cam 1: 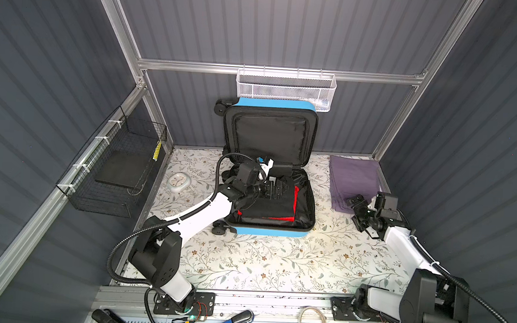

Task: Pack the luggage
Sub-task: 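Move the open right gripper to the purple trousers while the left stays put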

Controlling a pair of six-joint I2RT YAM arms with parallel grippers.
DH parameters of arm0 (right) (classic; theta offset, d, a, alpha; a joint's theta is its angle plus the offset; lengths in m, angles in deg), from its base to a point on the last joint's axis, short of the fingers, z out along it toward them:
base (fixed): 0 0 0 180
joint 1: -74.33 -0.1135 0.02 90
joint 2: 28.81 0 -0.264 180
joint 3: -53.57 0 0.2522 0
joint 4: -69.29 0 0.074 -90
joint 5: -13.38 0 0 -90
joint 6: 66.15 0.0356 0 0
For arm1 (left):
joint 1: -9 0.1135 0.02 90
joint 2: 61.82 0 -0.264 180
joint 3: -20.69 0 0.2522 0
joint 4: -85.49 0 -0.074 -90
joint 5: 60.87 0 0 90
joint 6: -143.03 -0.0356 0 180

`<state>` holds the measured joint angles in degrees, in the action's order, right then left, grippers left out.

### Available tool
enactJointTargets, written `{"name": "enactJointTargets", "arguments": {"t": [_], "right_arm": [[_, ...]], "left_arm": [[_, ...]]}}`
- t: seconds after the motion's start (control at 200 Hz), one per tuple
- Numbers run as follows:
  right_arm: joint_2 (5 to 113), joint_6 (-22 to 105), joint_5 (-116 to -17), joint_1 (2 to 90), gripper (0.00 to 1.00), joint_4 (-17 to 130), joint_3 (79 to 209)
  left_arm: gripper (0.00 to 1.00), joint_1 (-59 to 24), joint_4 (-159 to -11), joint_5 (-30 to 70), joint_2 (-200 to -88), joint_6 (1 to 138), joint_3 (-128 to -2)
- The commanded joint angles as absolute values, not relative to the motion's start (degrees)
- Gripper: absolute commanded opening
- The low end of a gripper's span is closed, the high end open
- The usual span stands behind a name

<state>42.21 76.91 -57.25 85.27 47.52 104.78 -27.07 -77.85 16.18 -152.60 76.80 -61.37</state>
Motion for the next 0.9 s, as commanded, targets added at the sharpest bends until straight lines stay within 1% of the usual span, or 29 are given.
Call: {"name": "enactJointTargets", "arguments": {"t": [0.0,0.305,0.39,0.425,0.665,0.82,0.895], "right_arm": [[43.67,82.90,-55.18,87.39,0.89,54.71,102.55],[54.21,89.35,-56.76,89.00,0.86,58.97,105.77],[56.69,89.86,-56.76,89.20,0.86,59.24,106.85],[57.69,89.85,-59.18,89.29,0.86,59.67,107.17],[63.79,89.99,-61.78,89.54,0.85,60.73,109.89],[67.51,90.11,-63.45,89.54,0.82,62.12,110.83],[69.57,90.11,-63.17,89.59,0.77,63.77,111.51]], "left_arm": [[1.00,-27.62,-78.88,16.39,-153.73,77.51,-61.63],[1.00,-28.43,-79.34,14.96,-156.02,77.82,-63.64],[1.00,-28.52,-79.53,14.79,-156.62,77.80,-64.13],[1.00,-28.52,-79.52,14.63,-156.92,77.78,-64.40],[1.00,-28.53,-78.64,14.61,-158.22,76.89,-65.84],[1.00,-28.53,-78.38,14.48,-159.02,76.77,-66.86],[1.00,-28.53,-78.11,14.30,-159.45,76.61,-67.32]]}}
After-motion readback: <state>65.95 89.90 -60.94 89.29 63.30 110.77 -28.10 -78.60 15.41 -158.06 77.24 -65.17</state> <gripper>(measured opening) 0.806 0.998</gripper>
